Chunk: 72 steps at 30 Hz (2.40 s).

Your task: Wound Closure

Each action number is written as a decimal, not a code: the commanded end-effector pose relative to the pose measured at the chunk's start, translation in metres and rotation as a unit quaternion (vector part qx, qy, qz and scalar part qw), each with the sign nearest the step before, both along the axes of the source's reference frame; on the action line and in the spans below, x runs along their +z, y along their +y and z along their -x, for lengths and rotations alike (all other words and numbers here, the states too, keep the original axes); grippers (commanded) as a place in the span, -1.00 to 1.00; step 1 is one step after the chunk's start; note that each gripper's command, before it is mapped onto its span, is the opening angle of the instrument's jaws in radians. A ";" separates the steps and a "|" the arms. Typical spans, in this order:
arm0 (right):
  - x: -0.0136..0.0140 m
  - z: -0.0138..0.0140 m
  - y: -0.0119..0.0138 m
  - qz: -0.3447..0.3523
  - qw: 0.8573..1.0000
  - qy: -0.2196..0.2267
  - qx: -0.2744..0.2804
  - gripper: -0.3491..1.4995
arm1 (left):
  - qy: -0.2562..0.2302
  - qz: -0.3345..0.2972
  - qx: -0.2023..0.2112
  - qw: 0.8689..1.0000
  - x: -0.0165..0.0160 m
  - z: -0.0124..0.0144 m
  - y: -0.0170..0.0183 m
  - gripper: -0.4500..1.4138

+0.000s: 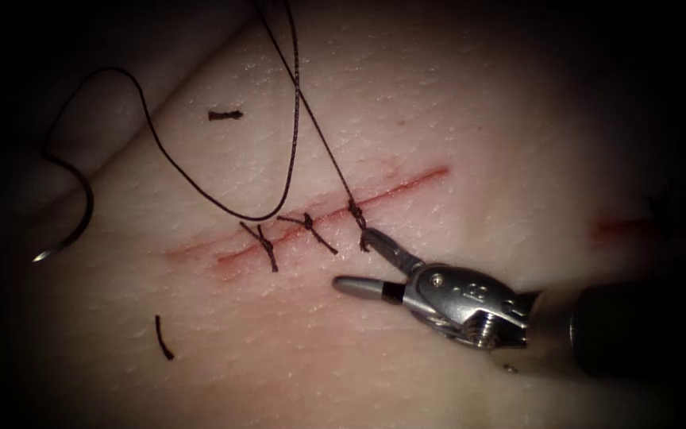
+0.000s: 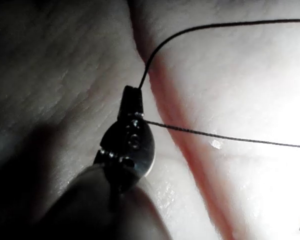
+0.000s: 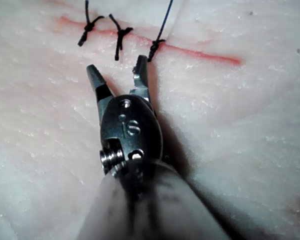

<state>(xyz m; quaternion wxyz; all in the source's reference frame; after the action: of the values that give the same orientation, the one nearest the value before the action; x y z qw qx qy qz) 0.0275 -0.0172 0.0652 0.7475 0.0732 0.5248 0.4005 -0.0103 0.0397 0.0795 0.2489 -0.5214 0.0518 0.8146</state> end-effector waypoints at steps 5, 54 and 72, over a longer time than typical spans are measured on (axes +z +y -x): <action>-0.0015 -0.0002 -0.0003 -0.004 1.000 0.011 0.006 0.84 | -0.048 -0.008 0.011 0.999 -0.0017 0.0012 -0.0006 -1.00; 0.0014 -0.0037 0.0066 -0.007 0.996 -0.038 -0.077 0.98 | -0.208 0.027 0.089 0.974 -0.0392 0.0096 -0.0153 -1.00; 0.0011 -0.0071 0.0073 0.069 0.988 -0.056 -0.128 0.96 | -0.217 0.033 0.093 0.971 -0.0397 0.0101 -0.0157 -1.00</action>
<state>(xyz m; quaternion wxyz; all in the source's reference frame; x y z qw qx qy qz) 0.0341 -0.0094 0.0658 0.8244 0.0638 0.4944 0.2680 -0.0198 0.0241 0.0392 0.1601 -0.6961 -0.0258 0.6994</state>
